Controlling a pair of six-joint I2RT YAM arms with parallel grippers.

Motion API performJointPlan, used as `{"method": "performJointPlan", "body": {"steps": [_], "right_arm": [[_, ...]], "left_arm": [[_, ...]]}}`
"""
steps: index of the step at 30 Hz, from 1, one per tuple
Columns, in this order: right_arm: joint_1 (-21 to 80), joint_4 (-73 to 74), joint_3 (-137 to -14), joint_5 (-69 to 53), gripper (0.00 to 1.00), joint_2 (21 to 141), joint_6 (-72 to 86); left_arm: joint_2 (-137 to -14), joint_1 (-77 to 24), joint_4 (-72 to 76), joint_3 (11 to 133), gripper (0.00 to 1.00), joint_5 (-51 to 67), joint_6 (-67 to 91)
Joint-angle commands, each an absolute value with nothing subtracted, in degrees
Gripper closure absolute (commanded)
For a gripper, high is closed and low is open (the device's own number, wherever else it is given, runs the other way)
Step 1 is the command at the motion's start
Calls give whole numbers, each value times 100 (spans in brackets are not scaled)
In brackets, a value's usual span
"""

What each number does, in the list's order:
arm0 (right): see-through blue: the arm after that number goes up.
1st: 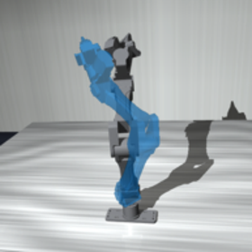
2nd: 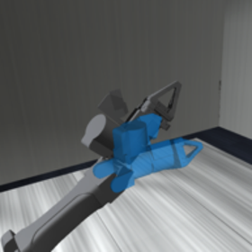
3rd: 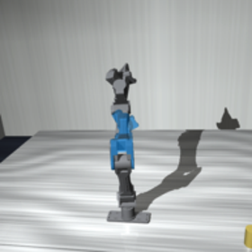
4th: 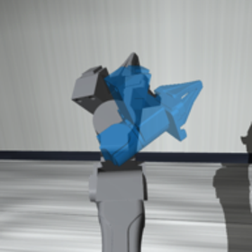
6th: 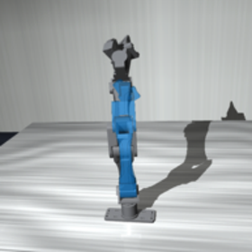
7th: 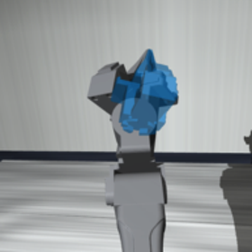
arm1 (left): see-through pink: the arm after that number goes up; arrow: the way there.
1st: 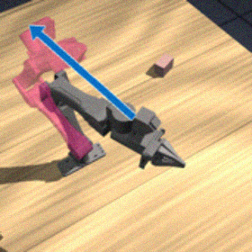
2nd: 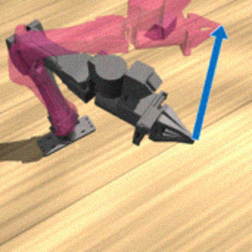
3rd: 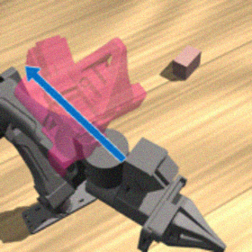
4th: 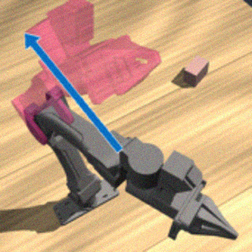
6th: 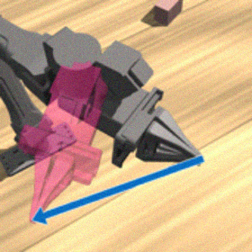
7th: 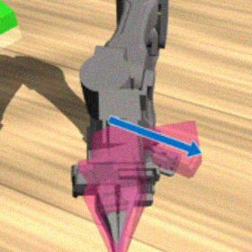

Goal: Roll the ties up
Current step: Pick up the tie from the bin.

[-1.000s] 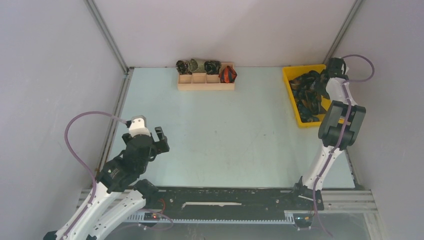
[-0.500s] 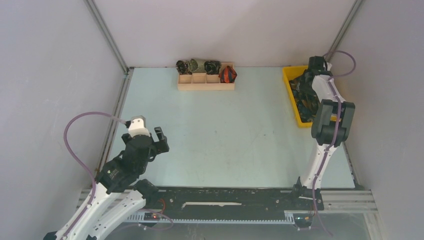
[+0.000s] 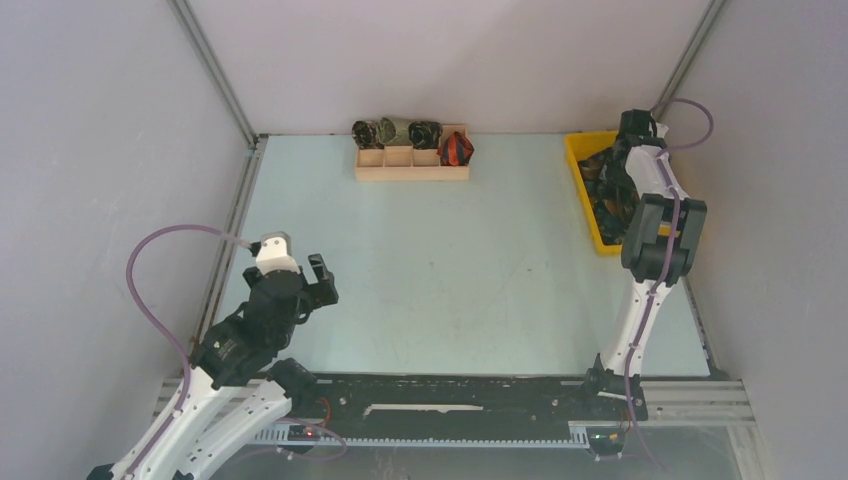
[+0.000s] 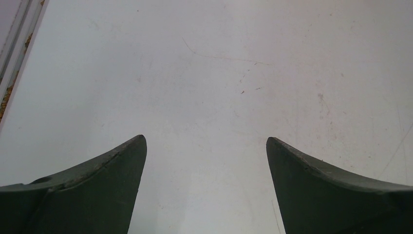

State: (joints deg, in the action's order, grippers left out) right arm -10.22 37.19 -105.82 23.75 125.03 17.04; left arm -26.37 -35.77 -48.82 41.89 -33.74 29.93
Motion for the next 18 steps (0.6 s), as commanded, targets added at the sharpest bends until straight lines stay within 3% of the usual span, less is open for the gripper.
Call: {"method": "performJointPlan", "body": {"steps": [1,11,18], "right_arm": [[-942,3903,-11060,2309,22,12644,1577],[-782,4438,-11661,2125,44,12999,1520],[-722,4686,-11848,2266,70,13167,1431]], "left_arm": [[-2657,-3594,-4723,4104,0,-3344,2936],[-2639,-3595,-4726,4104,0,-3333,2935],[-2572,-3595,-4722,4096,0,-3346,2930]]}}
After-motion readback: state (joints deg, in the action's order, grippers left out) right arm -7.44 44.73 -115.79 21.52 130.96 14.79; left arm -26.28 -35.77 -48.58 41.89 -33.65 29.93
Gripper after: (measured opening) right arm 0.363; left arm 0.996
